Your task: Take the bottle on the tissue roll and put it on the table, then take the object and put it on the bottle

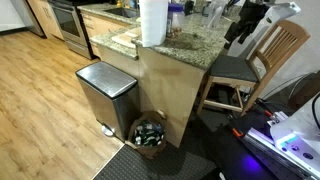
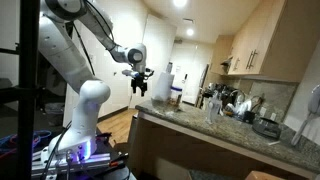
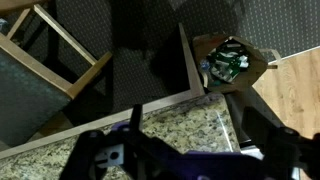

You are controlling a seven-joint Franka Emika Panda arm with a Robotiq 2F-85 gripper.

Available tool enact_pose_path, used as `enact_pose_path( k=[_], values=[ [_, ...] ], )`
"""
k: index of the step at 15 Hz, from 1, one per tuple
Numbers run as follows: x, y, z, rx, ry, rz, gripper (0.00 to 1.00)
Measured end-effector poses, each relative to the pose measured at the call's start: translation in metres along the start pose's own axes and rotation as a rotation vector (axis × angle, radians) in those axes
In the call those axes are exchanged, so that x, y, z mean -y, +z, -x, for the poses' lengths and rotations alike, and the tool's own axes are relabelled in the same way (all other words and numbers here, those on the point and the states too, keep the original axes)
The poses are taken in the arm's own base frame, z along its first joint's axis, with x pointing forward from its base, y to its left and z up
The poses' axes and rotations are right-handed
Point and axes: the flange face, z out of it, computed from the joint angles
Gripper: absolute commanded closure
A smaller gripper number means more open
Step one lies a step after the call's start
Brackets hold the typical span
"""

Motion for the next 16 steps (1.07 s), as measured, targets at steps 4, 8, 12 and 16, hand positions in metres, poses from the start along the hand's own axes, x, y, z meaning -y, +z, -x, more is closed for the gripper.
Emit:
enact_pose_path(
  k=[4,8,12,16],
  values=[
    [0.000,0.000,0.000,-0.001,0.014,0.003,0.00],
    [0.010,-0.005,-0.007,-0.110,0.209,0.008,0.00],
    [0.022,-0.008,-0.015,-0.224,0.414,-0.014,0.00],
    [0.026,-0.010,-0.018,-0.261,0.472,-0.017,0.00]
  ],
)
